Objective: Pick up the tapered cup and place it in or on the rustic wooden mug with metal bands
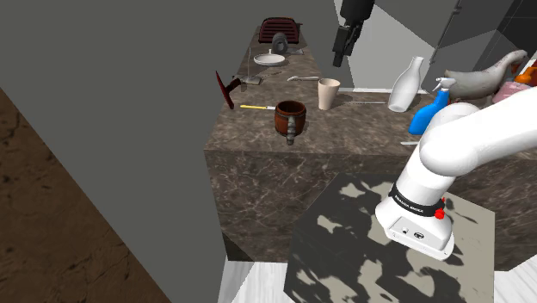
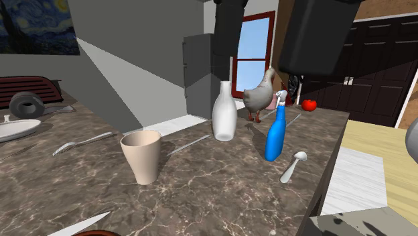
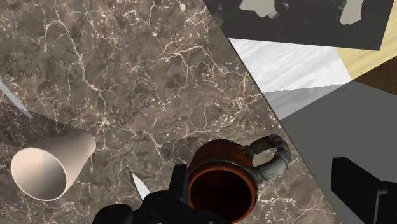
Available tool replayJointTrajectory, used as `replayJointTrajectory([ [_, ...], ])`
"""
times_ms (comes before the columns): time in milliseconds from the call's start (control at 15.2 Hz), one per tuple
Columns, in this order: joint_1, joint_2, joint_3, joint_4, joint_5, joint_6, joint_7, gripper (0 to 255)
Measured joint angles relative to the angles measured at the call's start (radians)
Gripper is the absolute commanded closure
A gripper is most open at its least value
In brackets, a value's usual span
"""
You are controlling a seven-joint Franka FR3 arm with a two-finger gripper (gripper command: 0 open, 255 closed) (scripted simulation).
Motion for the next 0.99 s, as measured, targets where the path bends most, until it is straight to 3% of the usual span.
replayJointTrajectory([
  [330,-0.015,0.041,-0.059,-0.02,-0.038,0.068,-0.065,0],
  [990,-0.047,0.268,-0.251,-0.037,-0.122,0.341,-0.267,0],
])
